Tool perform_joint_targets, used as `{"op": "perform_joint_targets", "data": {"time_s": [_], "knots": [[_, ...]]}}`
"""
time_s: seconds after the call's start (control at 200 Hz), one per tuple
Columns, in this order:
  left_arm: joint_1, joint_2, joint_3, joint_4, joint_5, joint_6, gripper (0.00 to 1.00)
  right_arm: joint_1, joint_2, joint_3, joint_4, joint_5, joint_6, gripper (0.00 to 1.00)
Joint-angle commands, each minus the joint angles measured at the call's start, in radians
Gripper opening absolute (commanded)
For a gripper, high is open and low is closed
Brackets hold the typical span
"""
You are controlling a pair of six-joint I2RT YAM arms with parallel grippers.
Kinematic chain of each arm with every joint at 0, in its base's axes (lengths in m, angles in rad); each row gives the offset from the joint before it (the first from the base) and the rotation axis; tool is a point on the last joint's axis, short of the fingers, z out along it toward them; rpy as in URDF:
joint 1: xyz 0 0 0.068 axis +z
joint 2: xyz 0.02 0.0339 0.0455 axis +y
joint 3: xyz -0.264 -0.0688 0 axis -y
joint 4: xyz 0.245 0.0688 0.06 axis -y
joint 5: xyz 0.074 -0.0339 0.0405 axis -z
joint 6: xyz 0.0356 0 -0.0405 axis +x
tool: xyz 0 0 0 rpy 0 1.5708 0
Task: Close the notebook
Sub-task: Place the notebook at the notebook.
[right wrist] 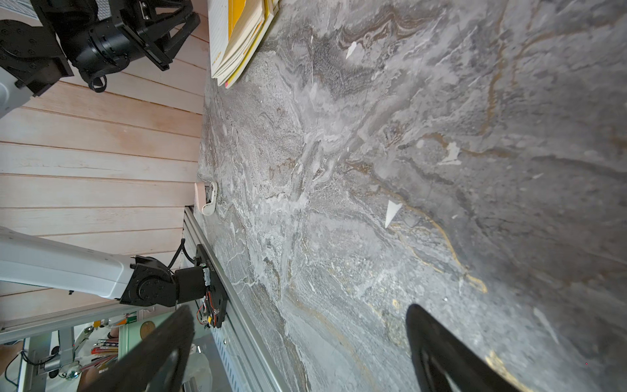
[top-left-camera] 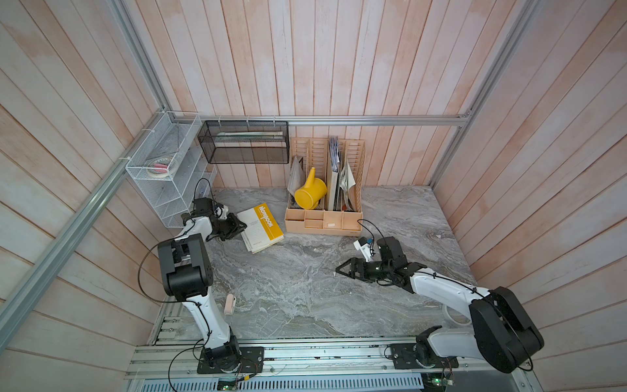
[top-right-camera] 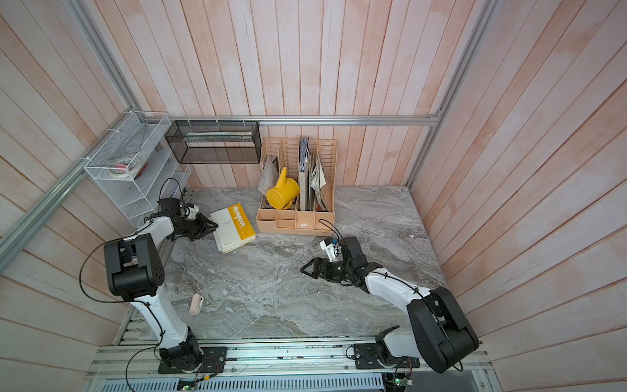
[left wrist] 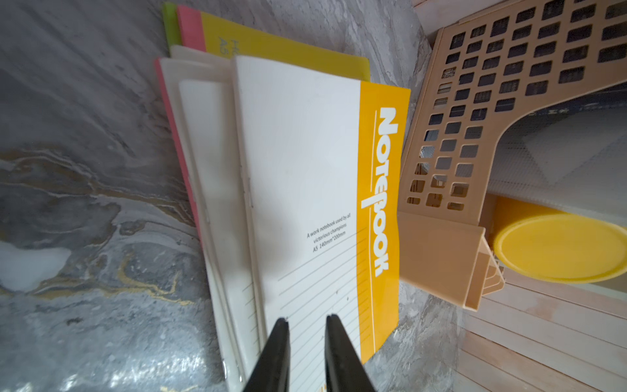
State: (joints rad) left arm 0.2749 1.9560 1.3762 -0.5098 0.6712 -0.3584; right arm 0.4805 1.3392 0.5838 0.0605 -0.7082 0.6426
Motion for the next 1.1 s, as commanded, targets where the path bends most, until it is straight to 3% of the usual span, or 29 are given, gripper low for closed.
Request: {"op": "perform_joint_targets", "data": {"time_s": [0.0,0.485,1.095], "knots": [[0.006,-0.011,0.023,-0.016,-0.021,0.024,0.22,0.010,0.015,0.025,0.005,-0.007,-0.006,0.98],[0.007,0.006,0.077,-0.017,-0.254,-0.007,0.22,0.024,0.015,0.024,0.000,-0.004,-0.009,0.98],[0.000,0.047,0.064,0.024,-0.195,-0.021,0.22,0.031,0.007,0.017,0.002,0.004,0.000,0.98]]}}
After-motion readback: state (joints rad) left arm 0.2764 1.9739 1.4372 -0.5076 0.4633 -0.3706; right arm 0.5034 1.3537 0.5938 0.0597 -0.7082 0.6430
